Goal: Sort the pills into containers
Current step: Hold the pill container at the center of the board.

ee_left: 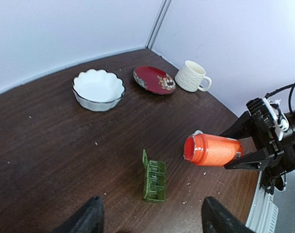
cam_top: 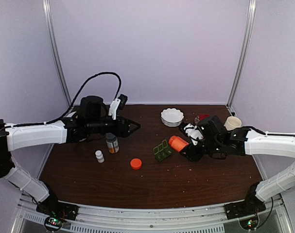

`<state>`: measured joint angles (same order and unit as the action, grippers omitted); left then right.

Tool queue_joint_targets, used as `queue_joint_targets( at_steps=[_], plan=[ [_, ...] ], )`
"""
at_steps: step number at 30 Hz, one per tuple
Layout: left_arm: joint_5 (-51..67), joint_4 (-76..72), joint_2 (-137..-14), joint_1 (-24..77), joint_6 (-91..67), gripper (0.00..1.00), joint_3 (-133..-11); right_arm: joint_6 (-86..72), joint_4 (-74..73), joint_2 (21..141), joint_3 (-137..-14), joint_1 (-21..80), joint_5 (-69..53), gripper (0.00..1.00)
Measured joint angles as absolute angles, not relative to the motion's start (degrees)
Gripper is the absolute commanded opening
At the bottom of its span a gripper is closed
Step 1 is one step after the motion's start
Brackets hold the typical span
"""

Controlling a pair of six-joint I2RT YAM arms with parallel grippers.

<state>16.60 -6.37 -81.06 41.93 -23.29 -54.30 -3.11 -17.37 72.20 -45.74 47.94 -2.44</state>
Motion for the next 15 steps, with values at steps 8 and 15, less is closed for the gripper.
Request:
queue_joint_targets(
  at_steps=[8, 15],
  plan=[
    [21.7, -6.0, -95.2, 42.3, -19.7, 0.67, -58.7, -4.8, -19.7, 78.2, -48.7, 45.6, -6.7, 0.06],
    [21.3, -1.0, -105.3, 46.3, -15.8, 0.68, -66.9, -5.0, -19.5, 80.6, -48.7, 44.1, -9.5, 0.05]
  ],
)
